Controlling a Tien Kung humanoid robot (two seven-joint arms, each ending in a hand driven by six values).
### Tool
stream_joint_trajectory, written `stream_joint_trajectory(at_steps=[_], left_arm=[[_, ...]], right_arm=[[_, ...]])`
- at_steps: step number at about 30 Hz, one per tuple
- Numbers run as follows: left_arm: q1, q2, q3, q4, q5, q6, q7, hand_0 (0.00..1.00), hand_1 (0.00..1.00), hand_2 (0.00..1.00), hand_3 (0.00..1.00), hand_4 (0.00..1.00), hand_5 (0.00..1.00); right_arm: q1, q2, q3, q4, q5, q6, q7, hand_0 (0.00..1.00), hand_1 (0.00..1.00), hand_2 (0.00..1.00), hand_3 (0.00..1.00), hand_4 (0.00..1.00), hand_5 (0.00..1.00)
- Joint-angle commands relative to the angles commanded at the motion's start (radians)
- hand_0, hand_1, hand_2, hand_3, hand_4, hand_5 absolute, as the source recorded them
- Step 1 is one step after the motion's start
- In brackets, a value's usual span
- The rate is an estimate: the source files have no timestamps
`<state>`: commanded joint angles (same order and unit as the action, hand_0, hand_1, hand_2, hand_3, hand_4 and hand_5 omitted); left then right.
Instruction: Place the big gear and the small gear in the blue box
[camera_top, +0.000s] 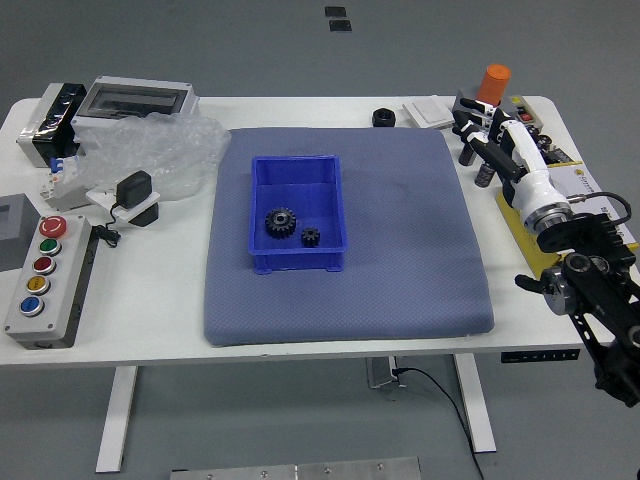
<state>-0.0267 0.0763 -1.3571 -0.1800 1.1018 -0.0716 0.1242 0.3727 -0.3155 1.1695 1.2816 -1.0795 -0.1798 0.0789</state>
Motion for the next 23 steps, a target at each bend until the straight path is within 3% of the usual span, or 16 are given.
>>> stream_joint_trajectory(at_steps=[23], left_arm=[[0.003,-0.007,-0.016,0.000,-0.005,0.001,-0.004,0.731,0.682,0.719,0.716,0.442,0.010]], right_arm=[[-0.003,0.000,0.003,-0.003,0.000,0.004,-0.005,0.815,0.742,0.807,0.830,0.767,0.574]])
